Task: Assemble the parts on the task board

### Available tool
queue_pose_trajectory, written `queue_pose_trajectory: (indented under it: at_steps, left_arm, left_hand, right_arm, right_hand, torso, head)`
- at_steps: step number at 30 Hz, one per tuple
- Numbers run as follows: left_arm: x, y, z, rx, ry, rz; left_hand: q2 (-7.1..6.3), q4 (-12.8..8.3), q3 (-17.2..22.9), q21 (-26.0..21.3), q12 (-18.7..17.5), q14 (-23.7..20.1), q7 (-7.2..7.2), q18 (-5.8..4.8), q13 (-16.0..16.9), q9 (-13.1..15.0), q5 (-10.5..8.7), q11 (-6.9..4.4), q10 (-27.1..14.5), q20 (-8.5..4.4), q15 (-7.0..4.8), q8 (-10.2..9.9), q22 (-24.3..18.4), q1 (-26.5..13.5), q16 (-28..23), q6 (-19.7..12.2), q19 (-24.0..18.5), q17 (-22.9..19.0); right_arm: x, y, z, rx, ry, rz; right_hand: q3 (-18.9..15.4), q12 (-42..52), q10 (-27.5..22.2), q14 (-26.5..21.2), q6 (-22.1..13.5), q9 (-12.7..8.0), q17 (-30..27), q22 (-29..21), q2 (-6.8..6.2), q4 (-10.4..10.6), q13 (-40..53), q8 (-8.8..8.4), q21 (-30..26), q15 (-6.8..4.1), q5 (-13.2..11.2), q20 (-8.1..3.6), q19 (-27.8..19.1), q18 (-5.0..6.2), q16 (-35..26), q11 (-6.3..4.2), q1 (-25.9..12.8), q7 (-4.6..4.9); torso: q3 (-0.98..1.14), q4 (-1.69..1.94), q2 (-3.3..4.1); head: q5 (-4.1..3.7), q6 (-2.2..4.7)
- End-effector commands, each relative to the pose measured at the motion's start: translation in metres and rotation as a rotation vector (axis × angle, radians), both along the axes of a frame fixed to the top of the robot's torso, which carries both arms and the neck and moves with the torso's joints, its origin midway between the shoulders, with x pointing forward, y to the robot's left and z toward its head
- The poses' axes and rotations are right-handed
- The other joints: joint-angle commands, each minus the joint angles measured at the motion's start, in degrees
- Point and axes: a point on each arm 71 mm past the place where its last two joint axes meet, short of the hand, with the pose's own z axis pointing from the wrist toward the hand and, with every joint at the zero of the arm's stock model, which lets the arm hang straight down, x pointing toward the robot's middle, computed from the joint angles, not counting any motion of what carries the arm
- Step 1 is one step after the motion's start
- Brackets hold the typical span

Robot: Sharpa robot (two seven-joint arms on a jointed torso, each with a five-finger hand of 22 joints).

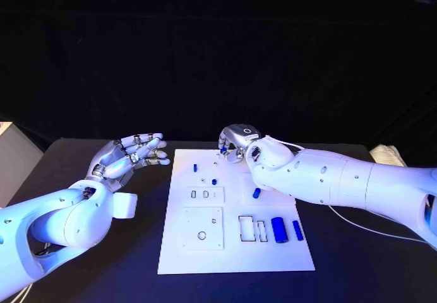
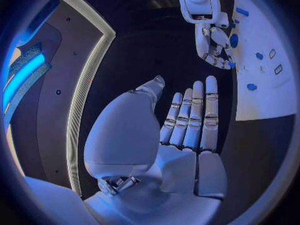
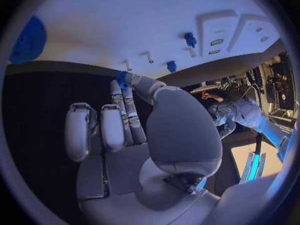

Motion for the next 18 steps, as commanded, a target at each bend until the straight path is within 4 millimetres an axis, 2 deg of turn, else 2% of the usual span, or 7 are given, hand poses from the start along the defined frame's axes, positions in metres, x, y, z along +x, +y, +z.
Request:
queue_pose_trajectory:
  at_steps: [1, 6, 13, 18]
  left_arm:
    - [0.0000, -0.0031, 0.0029, -0.012, -0.007, -0.024]
    - [0.0005, -0.0033, 0.0044, -0.013, -0.010, -0.025]
    - [0.0016, -0.0030, 0.0066, -0.012, -0.014, -0.023]
    - [0.0023, -0.0029, 0.0074, -0.011, -0.015, -0.023]
  left_hand:
    - [-0.12, 0.0, 0.1, 0.2, 0.4, -0.4, 1.92, 0.46, 0.0, 0.1, -0.18, -0.02, -0.6, 0.03, -0.15, 0.3, 0.0, -0.6, 0.1, -0.4, -0.4, 0.1]
    - [-0.12, 0.0, 0.1, 0.2, 0.4, -0.4, 1.92, 0.46, 0.0, 0.1, -0.18, -0.02, -0.6, 0.03, -0.15, 0.3, 0.0, -0.6, 0.1, -0.4, -0.4, 0.1]
    - [-0.12, 0.0, 0.1, 0.2, 0.4, -0.4, 1.92, 0.46, 0.0, 0.1, -0.18, -0.02, -0.6, 0.03, -0.15, 0.3, 0.0, -0.6, 0.1, -0.4, -0.4, 0.1]
    - [-0.11, 0.0, 0.1, 0.4, 0.4, -0.5, 1.97, 0.46, 0.0, 0.1, -0.18, 0.02, -0.7, 0.05, -0.13, 0.2, 0.2, -0.6, 0.3, -0.5, -0.5, 0.2]
  right_arm:
    - [0.0006, 0.0029, 0.0009, -0.003, -0.010, 0.013]
    - [0.0013, 0.0054, 0.0000, -0.007, -0.001, 0.017]
    - [0.0025, 0.0062, -0.0009, -0.012, 0.006, 0.018]
    - [0.0028, 0.0076, -0.0022, -0.017, 0.018, 0.023]
  right_hand:
    - [0.1, 0.2, 1.6, 1.6, -0.3, 0.1, 0.0, 0.0, 0.09, -0.2, 1.8, -0.25, 0.3, -0.15, 0.1, 0.03, 0.0, -0.57, 0.2, -1.37, 0.6, 0.01]
    - [0.2, 0.1, 1.5, 1.6, -0.4, 0.1, -0.1, -0.1, 0.09, -0.2, 1.8, -0.28, 0.2, -0.12, 0.1, 0.06, 0.0, -0.56, 0.2, -1.33, 0.5, 0.05]
    - [0.2, 0.0, 1.5, 1.5, -0.4, 0.2, -0.1, -0.2, 0.11, -0.2, 1.8, -0.30, 0.2, -0.09, 0.2, 0.08, -0.1, -0.53, 0.2, -1.30, 0.5, 0.08]
    - [0.3, -0.1, 1.4, 1.5, -0.6, 0.3, -0.3, -0.3, 0.08, -0.2, 1.8, -0.34, 0.1, -0.04, 0.2, 0.13, -0.2, -0.50, 0.1, -1.24, 0.4, 0.13]
  torso:
    - [-0.12, 0.37, 0.24]
    - [-0.17, 0.53, 0.46]
    - [-0.20, 0.47, 0.54]
    - [-0.20, 0.50, 0.51]
  head:
    - [-0.03, -0.15]
    - [-0.07, -0.24]
    - [0.11, -0.17]
    - [-0.08, -0.01]
